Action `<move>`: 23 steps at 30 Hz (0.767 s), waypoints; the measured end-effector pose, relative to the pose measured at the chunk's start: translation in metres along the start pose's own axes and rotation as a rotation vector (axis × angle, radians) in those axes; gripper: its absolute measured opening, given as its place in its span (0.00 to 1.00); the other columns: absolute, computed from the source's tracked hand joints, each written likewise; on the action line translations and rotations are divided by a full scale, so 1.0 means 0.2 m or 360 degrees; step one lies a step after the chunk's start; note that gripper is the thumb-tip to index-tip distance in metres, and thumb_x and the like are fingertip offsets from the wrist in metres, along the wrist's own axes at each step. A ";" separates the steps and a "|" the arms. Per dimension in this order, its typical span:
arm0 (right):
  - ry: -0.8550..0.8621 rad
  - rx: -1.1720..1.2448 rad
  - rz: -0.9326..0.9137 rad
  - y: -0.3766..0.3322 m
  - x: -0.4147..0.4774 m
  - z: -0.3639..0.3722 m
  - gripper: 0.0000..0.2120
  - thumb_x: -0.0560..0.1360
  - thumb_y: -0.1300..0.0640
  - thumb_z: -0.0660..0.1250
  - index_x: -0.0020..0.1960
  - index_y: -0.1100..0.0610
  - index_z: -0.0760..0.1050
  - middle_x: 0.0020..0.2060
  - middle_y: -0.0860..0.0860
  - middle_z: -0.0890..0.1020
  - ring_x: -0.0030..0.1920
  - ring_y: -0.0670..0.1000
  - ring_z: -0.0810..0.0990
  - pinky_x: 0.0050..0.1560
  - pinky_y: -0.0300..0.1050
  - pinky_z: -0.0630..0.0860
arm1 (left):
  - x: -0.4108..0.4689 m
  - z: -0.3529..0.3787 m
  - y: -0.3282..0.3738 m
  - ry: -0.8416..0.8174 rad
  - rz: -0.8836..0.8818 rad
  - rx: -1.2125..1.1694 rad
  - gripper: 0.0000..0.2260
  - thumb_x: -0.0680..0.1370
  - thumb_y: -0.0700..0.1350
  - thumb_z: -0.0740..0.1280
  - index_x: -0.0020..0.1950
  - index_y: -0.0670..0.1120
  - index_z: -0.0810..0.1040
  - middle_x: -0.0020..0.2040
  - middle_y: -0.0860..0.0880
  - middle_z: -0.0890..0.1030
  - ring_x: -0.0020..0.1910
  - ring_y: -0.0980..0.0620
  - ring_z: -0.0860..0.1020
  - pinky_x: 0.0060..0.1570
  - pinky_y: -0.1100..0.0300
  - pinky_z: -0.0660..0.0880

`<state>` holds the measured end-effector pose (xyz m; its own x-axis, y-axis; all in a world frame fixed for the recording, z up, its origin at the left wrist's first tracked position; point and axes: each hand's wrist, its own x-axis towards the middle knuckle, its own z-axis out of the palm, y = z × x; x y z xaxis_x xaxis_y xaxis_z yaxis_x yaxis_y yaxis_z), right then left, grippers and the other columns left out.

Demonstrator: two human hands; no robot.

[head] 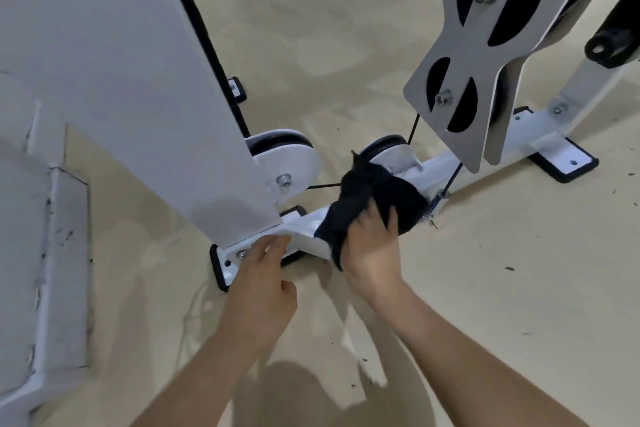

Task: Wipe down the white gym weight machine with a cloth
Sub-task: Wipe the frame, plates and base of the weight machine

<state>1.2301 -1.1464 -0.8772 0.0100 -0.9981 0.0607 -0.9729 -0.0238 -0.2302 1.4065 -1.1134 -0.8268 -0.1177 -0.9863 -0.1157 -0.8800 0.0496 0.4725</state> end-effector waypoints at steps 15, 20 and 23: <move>-0.0457 0.0572 -0.0341 -0.02 0.11 -0.29 0.07 0.71 0.62 0.62 0.46 0.57 0.77 0.41 0.52 0.82 0.43 0.55 0.80 0.39 0.46 0.73 | 0.09 -0.02 0.26 -0.0114 0.0409 0.0292 0.35 0.75 0.43 0.61 0.79 0.51 0.50 0.77 0.54 0.55 0.73 0.53 0.60 0.63 0.57 0.70; 0.0400 0.0897 -0.0221 0.08 0.21 -0.39 0.16 0.63 0.69 0.63 0.48 0.59 0.79 0.49 0.51 0.80 0.51 0.49 0.76 0.50 0.38 0.73 | 0.21 -0.01 0.29 -0.0125 0.0246 0.0253 0.04 0.79 0.47 0.58 0.50 0.50 0.72 0.48 0.51 0.78 0.47 0.48 0.76 0.41 0.53 0.74; 0.0378 0.0567 -0.0326 0.16 0.19 -0.27 0.23 0.71 0.65 0.64 0.66 0.62 0.73 0.69 0.59 0.70 0.71 0.56 0.66 0.70 0.48 0.65 | 0.27 -0.02 0.36 0.0294 0.0193 -0.0173 0.07 0.77 0.42 0.61 0.50 0.51 0.76 0.40 0.54 0.80 0.38 0.53 0.76 0.38 0.58 0.75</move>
<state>1.1875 -1.1821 -0.8290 0.0998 -0.9312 0.3505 -0.8161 -0.2781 -0.5066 1.3390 -1.1637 -0.7955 -0.1244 -0.9867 0.1042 -0.8088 0.1617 0.5654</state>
